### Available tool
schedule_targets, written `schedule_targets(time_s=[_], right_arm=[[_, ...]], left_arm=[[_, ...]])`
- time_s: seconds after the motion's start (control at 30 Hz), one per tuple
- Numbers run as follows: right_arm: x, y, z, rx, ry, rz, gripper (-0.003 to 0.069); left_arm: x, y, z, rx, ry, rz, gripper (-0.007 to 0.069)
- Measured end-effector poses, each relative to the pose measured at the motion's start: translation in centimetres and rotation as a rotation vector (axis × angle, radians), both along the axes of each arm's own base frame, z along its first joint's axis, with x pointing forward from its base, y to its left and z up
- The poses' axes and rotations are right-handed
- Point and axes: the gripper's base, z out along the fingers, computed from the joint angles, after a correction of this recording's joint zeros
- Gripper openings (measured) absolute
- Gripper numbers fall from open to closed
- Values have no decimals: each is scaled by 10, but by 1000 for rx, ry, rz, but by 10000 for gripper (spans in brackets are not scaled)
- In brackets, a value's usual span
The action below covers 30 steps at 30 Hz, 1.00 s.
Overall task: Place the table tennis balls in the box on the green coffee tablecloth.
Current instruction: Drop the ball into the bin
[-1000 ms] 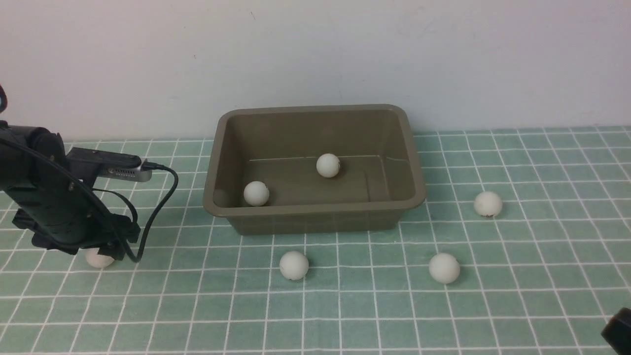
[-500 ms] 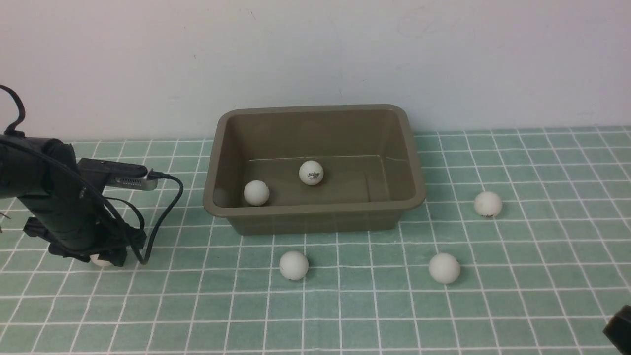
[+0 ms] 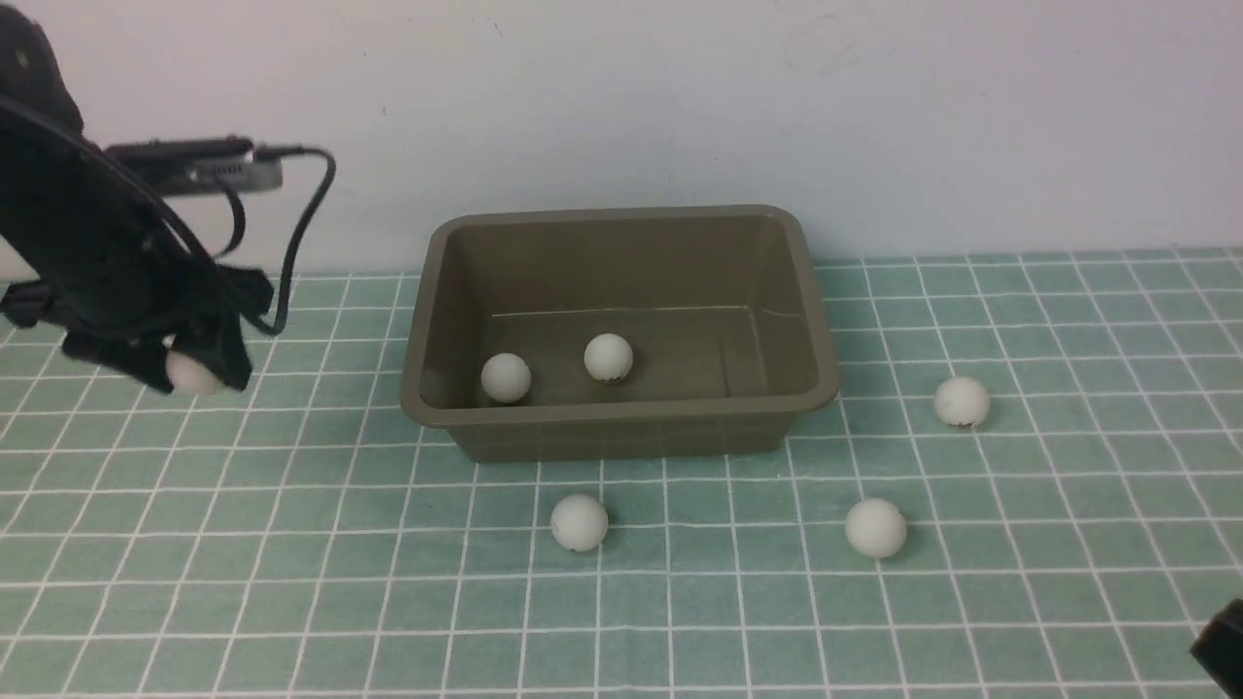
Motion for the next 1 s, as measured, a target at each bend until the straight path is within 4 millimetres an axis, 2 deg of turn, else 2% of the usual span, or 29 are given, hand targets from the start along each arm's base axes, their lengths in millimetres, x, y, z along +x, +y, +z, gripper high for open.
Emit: schedule_targets(time_s=[0.13, 0.27, 0.4, 0.43, 0.47, 0.5, 0.57, 0.63, 0.73, 0.83, 0.93, 1.0], right_arm=[[0, 0, 0, 0, 2, 3, -18], [6, -5, 5, 28, -5, -60, -18], [27, -12, 22, -14, 59, -121, -18], [33, -13, 26, -31, 77, -125, -18], [42, -15, 32, -76, 107, -134, -18], [55, -18, 40, -116, 140, -143, -16], [76, -22, 49, -143, 200, -160, -15], [101, -27, 58, -142, 258, -192, -13], [142, -35, 60, -162, 360, -225, -13], [182, -41, 49, -190, 472, -233, -13], [218, -47, 33, -201, 570, -255, -11], [242, -53, 20, -215, 624, -286, -11]], left_arm=[[4, -1, 7, 0, -35, -2, 496], [10, -4, 33, -18, -66, -10, 519], [1, -1, 78, -20, -102, -33, 390], [-6, 3, 97, -14, -138, -37, 309], [-11, 6, 110, -6, -167, -41, 247], [-20, 11, 131, 4, -220, -43, 144], [-31, 18, 154, 15, -275, -42, 54], [-41, 23, 172, 9, -313, -37, 17], [-69, 34, 211, -23, -422, -27, -4], [-95, 44, 229, -55, -511, -13, -4], [-124, 56, 228, -71, -556, -3, -4], [-143, 63, 218, -67, -542, -1, -4]])
